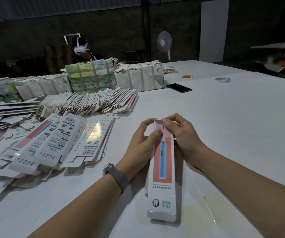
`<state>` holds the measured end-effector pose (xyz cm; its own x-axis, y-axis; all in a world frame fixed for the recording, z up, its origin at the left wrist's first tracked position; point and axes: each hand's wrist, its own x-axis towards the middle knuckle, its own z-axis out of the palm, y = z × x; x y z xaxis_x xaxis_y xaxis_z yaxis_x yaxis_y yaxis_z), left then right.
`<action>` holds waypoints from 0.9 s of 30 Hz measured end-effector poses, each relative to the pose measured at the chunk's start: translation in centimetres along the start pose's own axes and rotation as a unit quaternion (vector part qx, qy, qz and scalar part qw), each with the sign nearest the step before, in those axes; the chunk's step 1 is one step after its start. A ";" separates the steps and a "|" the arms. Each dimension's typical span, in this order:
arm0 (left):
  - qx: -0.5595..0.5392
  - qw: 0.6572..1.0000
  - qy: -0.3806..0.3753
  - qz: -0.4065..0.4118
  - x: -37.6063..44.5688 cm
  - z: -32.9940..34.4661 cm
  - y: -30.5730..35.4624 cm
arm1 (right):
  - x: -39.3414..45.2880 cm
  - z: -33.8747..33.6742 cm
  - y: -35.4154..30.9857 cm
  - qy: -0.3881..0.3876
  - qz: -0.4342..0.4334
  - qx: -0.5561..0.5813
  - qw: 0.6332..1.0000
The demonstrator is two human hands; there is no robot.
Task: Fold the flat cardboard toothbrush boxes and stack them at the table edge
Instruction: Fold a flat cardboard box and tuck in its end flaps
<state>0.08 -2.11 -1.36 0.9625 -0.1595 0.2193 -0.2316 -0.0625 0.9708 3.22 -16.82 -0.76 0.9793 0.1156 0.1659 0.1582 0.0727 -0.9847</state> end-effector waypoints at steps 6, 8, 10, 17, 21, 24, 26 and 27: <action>-0.002 1.000 0.004 0.006 0.0 0.2 0.0 | 0.3 -0.1 0.0 0.015 0.017 -0.011 1.000; 0.013 1.000 0.008 0.005 0.1 0.1 -0.1 | 0.3 0.0 0.0 0.017 0.019 -0.018 1.000; 0.027 1.000 0.010 0.004 0.1 0.2 -0.2 | 0.3 0.1 0.1 0.020 0.021 -0.028 0.999; 0.035 0.999 0.011 0.006 0.2 0.1 -0.5 | 0.4 0.0 0.0 0.034 0.023 -0.022 0.999; 0.038 0.999 0.003 0.014 0.2 0.0 -0.6 | 0.4 0.0 -0.1 0.034 0.030 -0.002 0.999; 0.037 0.999 0.002 0.010 0.3 0.0 -0.7 | 0.3 0.1 -0.1 0.034 0.028 -0.019 0.999; 0.046 0.999 -0.001 0.006 0.3 0.1 -0.8 | 0.3 0.1 -0.1 0.035 0.025 -0.029 0.999; 0.046 0.999 -0.004 0.005 0.3 0.1 -0.8 | 0.3 0.1 -0.1 0.036 0.023 -0.032 0.999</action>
<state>0.55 -2.17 -2.06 0.9591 -0.1684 0.2275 -0.2532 -0.1505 0.9556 3.44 -16.68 -0.61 0.9920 0.0457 0.1180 0.1178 0.0056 -0.9930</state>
